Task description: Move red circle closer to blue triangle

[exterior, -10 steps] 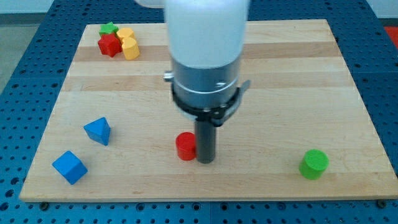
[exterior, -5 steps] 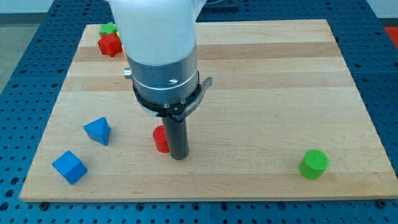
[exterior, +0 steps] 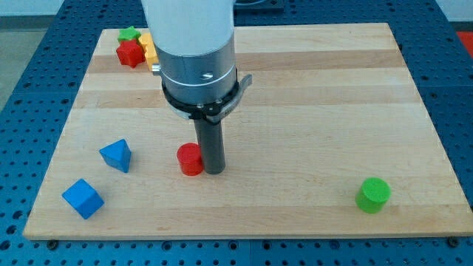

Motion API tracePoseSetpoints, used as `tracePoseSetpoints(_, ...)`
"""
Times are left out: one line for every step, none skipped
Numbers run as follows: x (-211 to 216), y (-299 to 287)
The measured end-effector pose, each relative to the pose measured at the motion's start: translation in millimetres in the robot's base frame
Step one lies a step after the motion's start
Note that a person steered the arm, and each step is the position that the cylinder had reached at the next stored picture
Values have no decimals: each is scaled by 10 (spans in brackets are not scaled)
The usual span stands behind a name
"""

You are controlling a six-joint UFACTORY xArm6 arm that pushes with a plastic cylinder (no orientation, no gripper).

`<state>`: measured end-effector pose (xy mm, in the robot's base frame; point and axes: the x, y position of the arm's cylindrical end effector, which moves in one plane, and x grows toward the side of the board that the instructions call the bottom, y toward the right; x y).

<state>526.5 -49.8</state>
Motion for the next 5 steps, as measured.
tracePoseSetpoints(-4,5)
tracePoseSetpoints(-5,11)
tracePoseSetpoints(-17,11)
tracePoseSetpoints(-33,11)
tracePoseSetpoints(-33,-64)
